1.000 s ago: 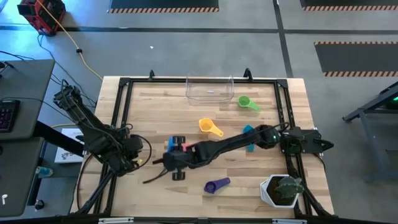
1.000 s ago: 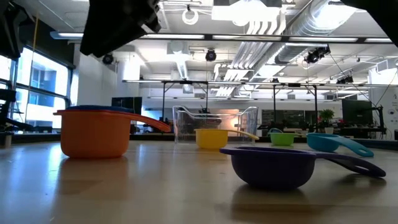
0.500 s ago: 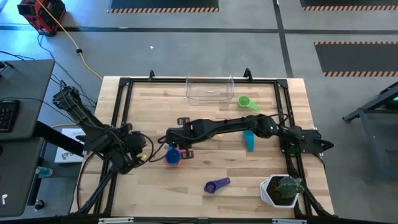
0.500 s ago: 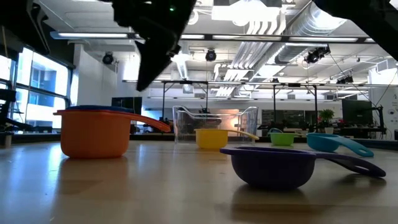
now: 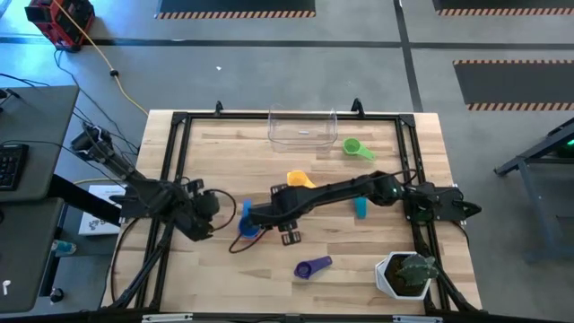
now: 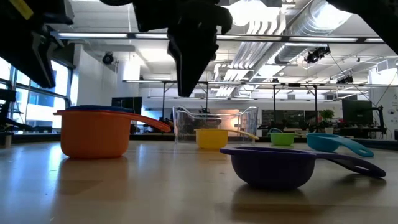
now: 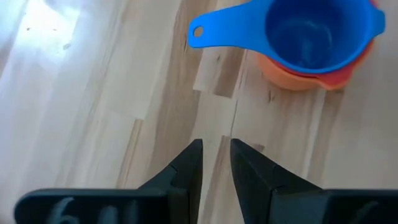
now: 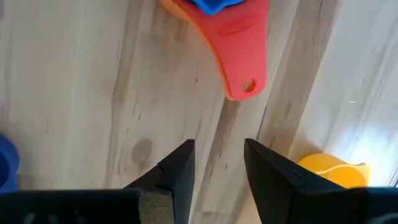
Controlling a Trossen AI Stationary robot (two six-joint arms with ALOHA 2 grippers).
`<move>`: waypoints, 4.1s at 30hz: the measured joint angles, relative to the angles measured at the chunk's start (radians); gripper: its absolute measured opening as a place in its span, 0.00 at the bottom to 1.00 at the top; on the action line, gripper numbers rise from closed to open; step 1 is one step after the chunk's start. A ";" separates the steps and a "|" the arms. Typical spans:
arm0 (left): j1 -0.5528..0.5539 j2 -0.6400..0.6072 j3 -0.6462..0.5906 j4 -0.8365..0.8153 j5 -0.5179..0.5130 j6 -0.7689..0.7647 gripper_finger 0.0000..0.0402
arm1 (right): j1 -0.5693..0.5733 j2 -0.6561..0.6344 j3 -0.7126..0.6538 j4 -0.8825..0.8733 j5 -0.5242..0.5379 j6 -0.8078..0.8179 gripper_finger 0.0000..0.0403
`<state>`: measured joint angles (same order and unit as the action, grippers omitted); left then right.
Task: Nest measuring cups in basket
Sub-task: Stack the blue measuring cup into the red measuring cup, then stack the yellow measuring cup into the light blue measuring cup
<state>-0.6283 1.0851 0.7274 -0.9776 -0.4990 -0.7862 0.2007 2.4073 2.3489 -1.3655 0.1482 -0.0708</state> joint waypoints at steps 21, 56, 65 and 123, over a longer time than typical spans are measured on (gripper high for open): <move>0.371 -0.076 -0.248 0.432 0.292 0.504 0.18 | 0.032 -0.002 -0.194 0.216 -0.097 -0.034 0.32; 0.649 0.189 -0.269 0.743 0.521 0.737 0.18 | 0.001 0.000 -0.194 0.346 -0.094 0.000 0.32; 0.649 0.214 -0.268 0.845 0.524 0.808 0.18 | -0.031 0.000 -0.194 0.352 -0.066 0.011 0.32; 0.648 -0.062 -0.267 0.540 0.501 0.652 0.18 | -0.076 -0.063 -0.412 0.243 0.132 0.083 0.32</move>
<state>0.0193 1.0231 0.4603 -0.4375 0.0025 -0.1340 0.1249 2.3446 1.9367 -1.1224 0.2798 0.0123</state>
